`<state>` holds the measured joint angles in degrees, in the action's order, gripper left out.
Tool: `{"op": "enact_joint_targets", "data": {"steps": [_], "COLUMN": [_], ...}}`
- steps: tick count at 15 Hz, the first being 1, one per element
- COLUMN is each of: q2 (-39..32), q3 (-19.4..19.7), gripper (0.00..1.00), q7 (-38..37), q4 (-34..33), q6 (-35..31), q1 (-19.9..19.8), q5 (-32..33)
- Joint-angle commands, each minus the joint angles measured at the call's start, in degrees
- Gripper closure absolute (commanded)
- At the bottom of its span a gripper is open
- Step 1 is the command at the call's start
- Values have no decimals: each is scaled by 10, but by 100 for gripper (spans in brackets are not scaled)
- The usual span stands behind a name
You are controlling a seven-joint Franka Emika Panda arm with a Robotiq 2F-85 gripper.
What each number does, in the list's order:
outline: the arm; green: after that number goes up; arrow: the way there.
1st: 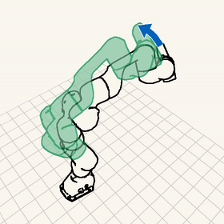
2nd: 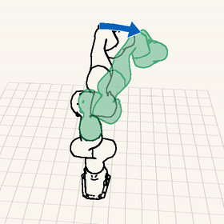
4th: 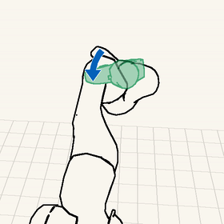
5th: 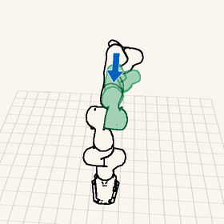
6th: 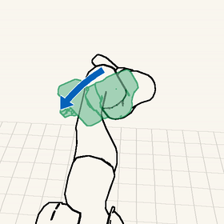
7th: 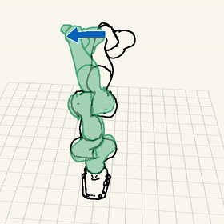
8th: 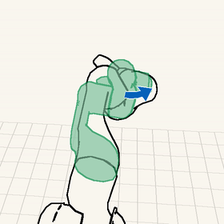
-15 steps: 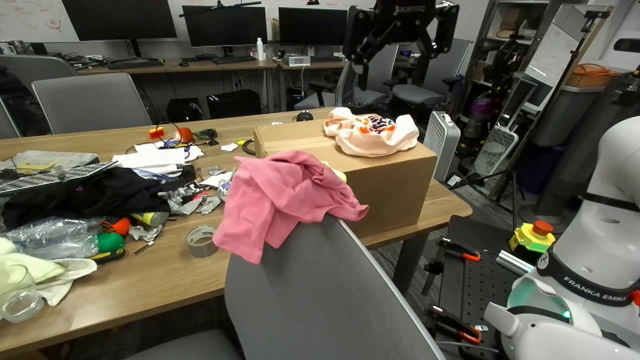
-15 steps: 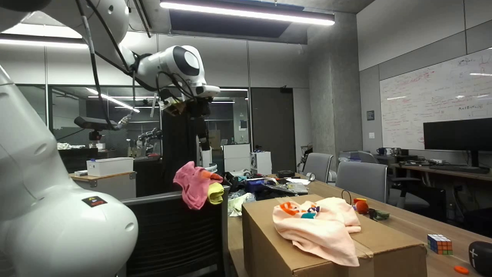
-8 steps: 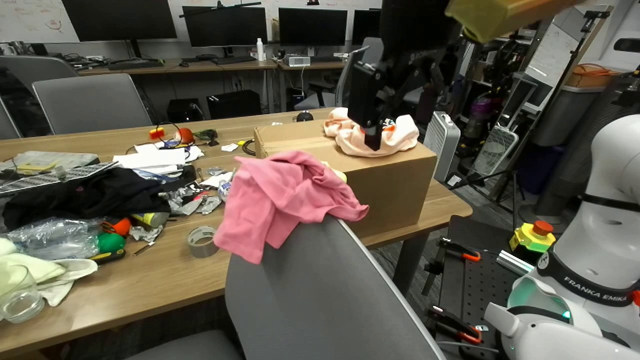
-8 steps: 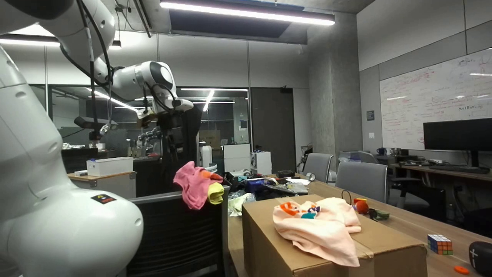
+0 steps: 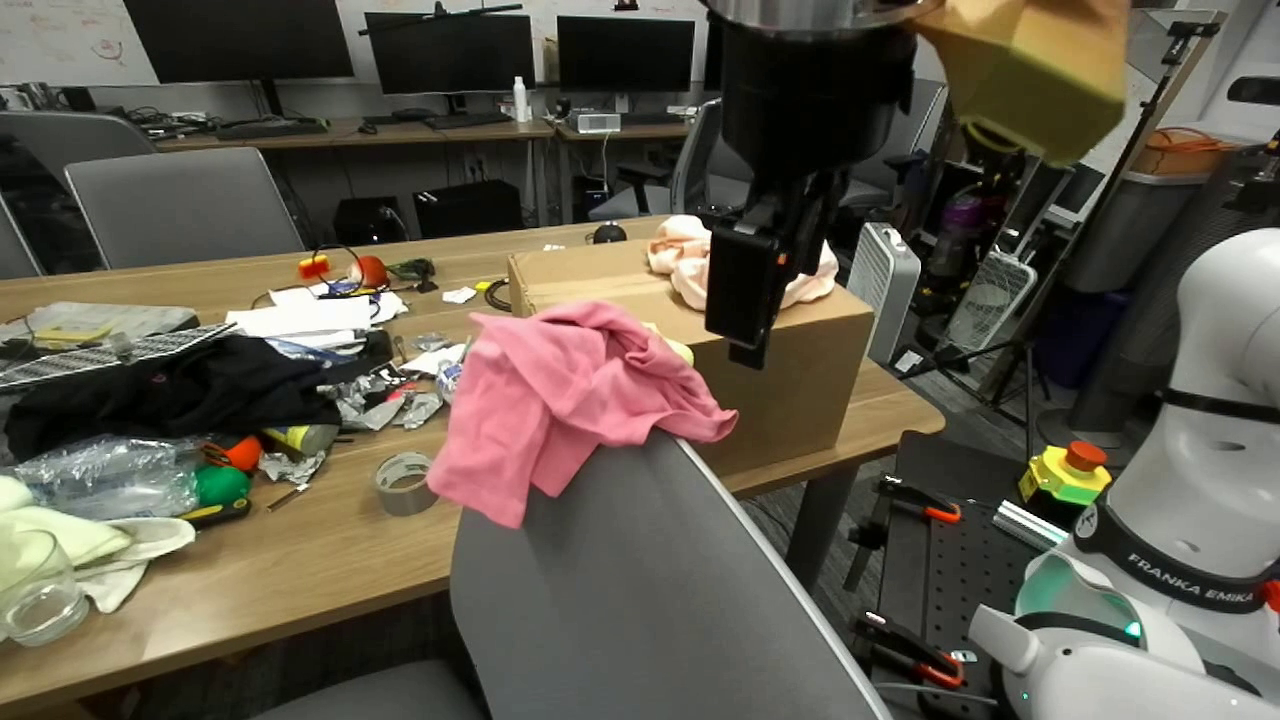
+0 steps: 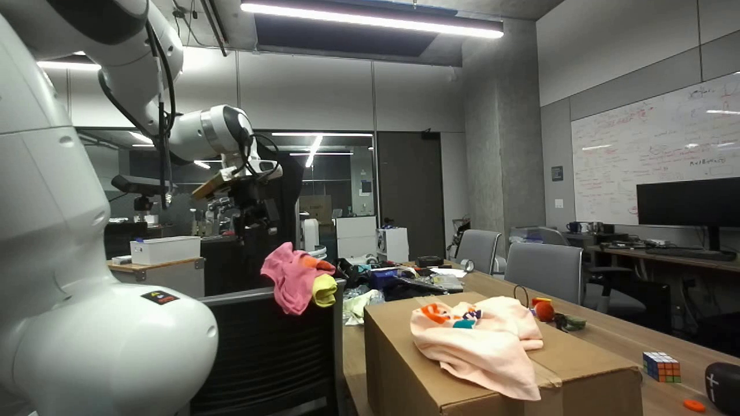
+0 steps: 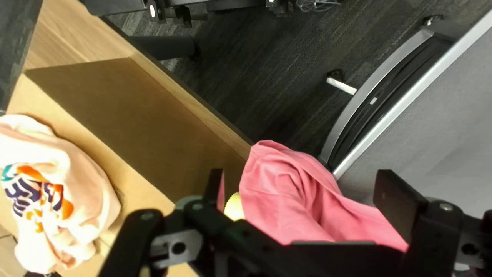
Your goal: Move the objects from the chair to the top of the cardboard box
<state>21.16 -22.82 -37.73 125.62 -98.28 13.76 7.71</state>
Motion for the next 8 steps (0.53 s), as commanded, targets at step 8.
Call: {"op": "enact_joint_targets", "data": {"steps": [8], "q2": [-42], "q3": [-22], "gripper": [0], "q7": [165], "q4": [-45], "q6": [-47], "q1": [38], "q5": [9]}}
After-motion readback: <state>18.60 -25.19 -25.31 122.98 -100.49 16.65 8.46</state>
